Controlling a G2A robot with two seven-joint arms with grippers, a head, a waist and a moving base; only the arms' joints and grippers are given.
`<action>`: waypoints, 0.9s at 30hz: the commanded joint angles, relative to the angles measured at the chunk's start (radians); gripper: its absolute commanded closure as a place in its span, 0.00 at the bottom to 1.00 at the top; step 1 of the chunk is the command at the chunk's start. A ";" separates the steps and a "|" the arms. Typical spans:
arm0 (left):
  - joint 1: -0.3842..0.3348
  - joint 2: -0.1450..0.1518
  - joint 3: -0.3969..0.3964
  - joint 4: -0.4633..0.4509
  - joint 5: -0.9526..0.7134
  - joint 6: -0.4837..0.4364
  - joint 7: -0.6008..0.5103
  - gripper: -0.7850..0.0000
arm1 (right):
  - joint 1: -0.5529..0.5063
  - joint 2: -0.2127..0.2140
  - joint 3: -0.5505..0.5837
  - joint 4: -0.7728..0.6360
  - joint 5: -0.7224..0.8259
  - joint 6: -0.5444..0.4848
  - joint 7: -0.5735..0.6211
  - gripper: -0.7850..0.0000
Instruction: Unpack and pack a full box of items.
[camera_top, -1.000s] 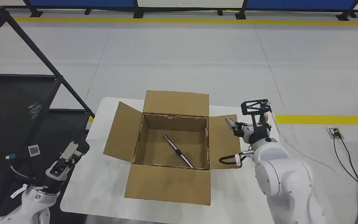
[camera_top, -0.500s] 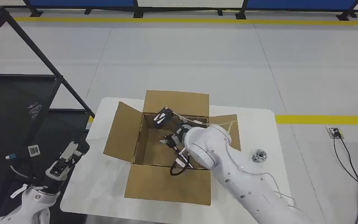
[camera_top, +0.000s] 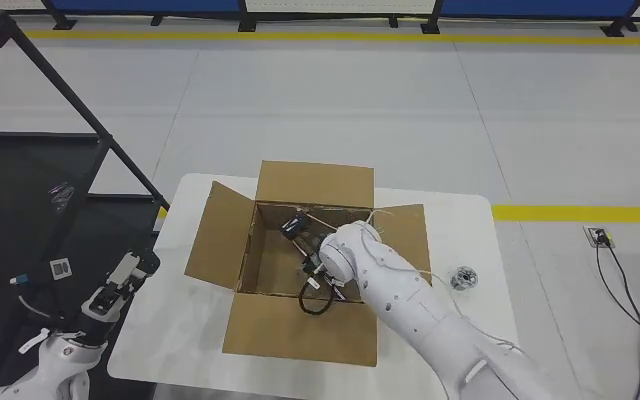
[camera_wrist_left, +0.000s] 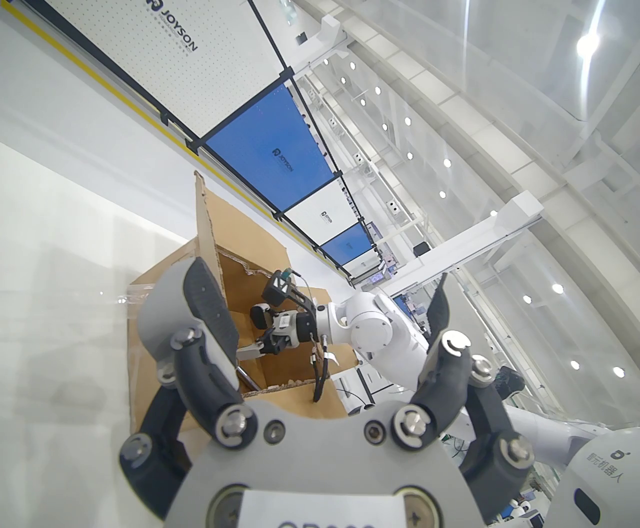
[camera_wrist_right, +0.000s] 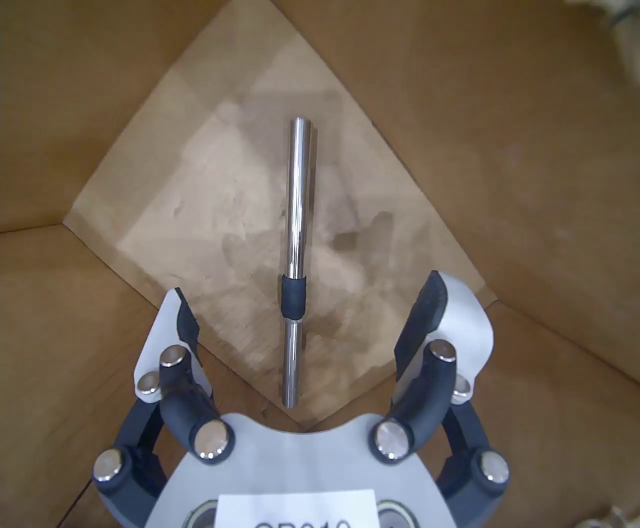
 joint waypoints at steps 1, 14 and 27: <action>0.000 0.000 0.000 0.000 0.000 0.000 0.000 0.00 | 0.009 -0.015 -0.009 0.049 0.013 -0.011 -0.003 0.06; 0.000 0.000 0.000 0.000 0.000 0.000 0.000 0.00 | 0.036 -0.100 -0.049 0.242 0.020 -0.004 -0.072 0.53; 0.000 0.000 0.000 0.000 0.000 0.000 0.000 0.00 | 0.058 -0.148 -0.051 0.336 0.024 -0.033 -0.100 0.60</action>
